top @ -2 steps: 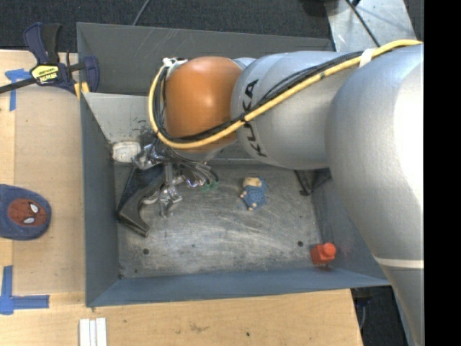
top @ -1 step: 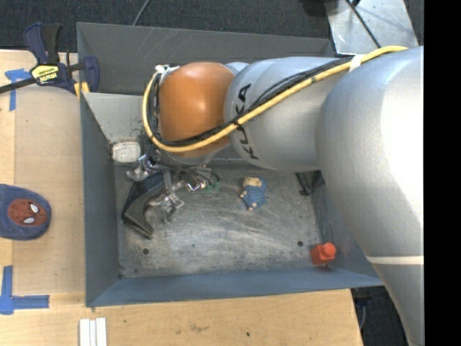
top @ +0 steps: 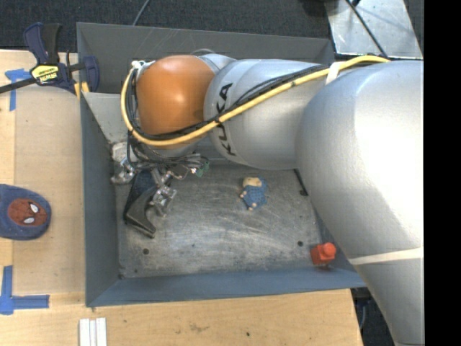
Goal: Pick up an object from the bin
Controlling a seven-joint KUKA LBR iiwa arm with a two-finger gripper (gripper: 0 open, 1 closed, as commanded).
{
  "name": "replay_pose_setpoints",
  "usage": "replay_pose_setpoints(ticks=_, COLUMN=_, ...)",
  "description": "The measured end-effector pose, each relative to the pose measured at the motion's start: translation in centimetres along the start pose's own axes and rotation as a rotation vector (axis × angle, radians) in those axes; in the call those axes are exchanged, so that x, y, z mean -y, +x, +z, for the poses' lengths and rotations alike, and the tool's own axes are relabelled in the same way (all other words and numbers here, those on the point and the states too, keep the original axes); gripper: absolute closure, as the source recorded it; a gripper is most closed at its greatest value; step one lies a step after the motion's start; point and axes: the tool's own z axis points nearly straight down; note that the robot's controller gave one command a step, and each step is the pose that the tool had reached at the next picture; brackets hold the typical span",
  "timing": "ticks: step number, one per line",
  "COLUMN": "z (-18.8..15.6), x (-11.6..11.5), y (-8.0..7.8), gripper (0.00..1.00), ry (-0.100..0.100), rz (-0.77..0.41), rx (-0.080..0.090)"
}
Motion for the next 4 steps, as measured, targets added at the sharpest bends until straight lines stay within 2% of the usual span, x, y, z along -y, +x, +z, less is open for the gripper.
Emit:
replay_pose_setpoints(ticks=2, z=-0.2, x=0.1, y=0.1, gripper=0.0, ry=-0.004, rz=0.009, rx=0.003)
replay_pose_setpoints(ticks=3, z=-0.3, x=0.1, y=0.1, gripper=1.0, ry=-0.004, rz=0.009, rx=0.002)
replay_pose_setpoints(ticks=4, z=-2.9, x=0.1, y=0.2, gripper=1.0, ry=-0.002, rz=0.012, rx=0.005)
